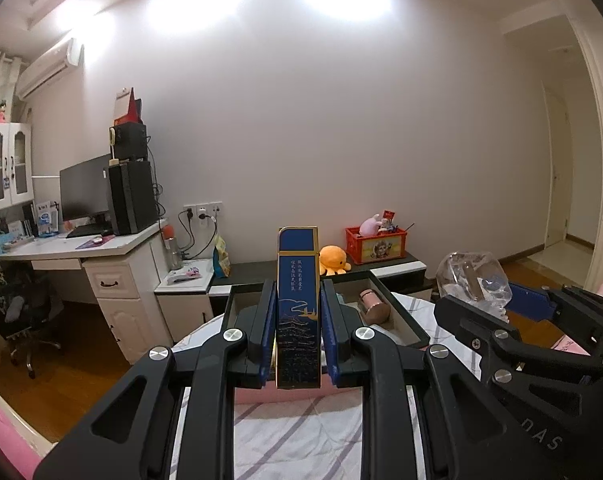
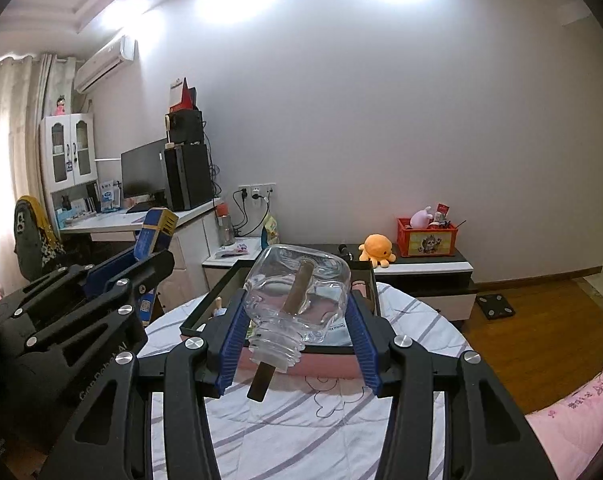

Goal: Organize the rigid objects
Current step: 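Lift the blue box and glass bottle over the pink box with both tools, then release the blue box into the box with the left tool while the right tool releases the bottle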

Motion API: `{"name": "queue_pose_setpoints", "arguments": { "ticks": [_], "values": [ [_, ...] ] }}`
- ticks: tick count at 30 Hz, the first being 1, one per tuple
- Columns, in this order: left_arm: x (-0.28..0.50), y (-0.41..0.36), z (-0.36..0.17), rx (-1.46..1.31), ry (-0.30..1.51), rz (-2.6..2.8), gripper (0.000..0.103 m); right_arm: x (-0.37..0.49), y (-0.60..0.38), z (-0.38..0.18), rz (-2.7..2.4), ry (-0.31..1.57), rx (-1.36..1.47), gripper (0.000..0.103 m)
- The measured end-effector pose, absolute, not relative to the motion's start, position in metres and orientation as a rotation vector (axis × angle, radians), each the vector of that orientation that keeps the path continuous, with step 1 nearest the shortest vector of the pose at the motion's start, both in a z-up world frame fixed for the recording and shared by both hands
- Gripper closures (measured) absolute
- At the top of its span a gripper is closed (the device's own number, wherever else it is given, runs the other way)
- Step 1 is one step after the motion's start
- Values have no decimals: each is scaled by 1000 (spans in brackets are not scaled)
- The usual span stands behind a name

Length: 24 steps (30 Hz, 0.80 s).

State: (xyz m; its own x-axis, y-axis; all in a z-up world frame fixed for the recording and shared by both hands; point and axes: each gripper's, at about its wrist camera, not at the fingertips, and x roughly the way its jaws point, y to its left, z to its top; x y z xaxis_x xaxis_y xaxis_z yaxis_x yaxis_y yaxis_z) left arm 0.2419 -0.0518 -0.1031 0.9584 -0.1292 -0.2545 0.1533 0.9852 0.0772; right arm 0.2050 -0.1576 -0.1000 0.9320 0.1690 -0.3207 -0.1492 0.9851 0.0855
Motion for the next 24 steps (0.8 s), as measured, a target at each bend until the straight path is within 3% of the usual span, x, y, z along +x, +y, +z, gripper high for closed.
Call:
{"name": "queue_pose_setpoints", "arguments": {
  "ticks": [12,24],
  "values": [
    [342,-69,-124,163,359,-159,83,296,-162,-122,164,435,41,53],
    [445,-76,-180,219,570,-149,82,388,-171,-175,143,620,-8,52]
  ]
}}
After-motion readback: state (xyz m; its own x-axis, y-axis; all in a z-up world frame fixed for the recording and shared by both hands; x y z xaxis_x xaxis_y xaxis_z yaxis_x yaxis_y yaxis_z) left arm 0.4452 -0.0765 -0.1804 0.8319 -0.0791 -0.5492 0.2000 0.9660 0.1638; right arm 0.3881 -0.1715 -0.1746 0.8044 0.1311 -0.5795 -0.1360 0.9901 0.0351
